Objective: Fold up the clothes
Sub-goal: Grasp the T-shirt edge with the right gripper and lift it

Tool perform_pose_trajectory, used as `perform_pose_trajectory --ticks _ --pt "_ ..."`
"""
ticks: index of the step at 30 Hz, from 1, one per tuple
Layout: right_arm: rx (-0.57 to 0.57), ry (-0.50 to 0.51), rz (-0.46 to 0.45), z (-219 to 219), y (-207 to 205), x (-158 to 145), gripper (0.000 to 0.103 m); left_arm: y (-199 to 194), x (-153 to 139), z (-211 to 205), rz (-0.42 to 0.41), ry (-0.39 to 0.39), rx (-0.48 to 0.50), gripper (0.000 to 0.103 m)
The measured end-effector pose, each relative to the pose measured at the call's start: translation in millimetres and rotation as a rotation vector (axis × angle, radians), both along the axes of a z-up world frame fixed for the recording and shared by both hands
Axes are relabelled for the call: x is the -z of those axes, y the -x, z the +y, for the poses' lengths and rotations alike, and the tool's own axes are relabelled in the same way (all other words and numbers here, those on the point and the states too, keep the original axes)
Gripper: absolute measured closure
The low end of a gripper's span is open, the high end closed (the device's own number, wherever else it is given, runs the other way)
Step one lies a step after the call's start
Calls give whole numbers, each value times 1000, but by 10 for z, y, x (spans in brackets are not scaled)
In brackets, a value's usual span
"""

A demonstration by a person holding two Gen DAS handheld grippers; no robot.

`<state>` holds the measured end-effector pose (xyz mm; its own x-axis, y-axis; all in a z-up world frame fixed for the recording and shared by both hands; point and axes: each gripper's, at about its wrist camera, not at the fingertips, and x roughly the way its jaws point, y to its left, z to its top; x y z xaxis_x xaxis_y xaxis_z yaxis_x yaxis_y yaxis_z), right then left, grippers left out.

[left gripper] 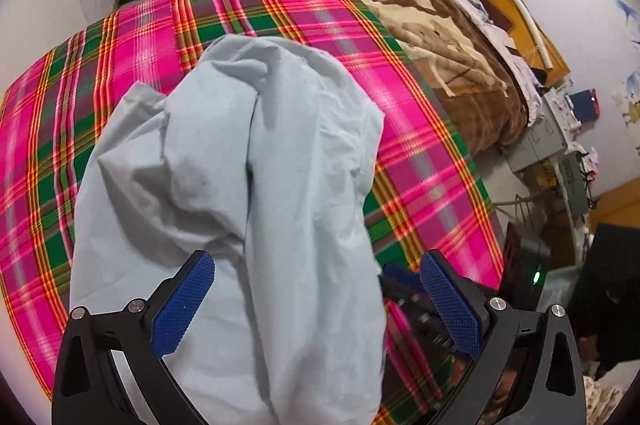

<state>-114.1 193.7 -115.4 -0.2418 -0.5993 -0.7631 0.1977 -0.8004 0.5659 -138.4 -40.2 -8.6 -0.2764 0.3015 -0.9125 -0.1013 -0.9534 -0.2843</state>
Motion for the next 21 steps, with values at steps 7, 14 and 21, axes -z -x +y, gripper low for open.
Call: perform_pose_trajectory --ticks 7,14,21 --pt "-76 -38 31 -123 21 -39 91 199 -3 263 -10 25 10 0" --pt "-121 20 128 -143 -121 -315 99 485 -4 544 -26 41 69 0" --pt "-193 26 222 -269 -360 -541 99 802 161 910 -70 211 204 0"
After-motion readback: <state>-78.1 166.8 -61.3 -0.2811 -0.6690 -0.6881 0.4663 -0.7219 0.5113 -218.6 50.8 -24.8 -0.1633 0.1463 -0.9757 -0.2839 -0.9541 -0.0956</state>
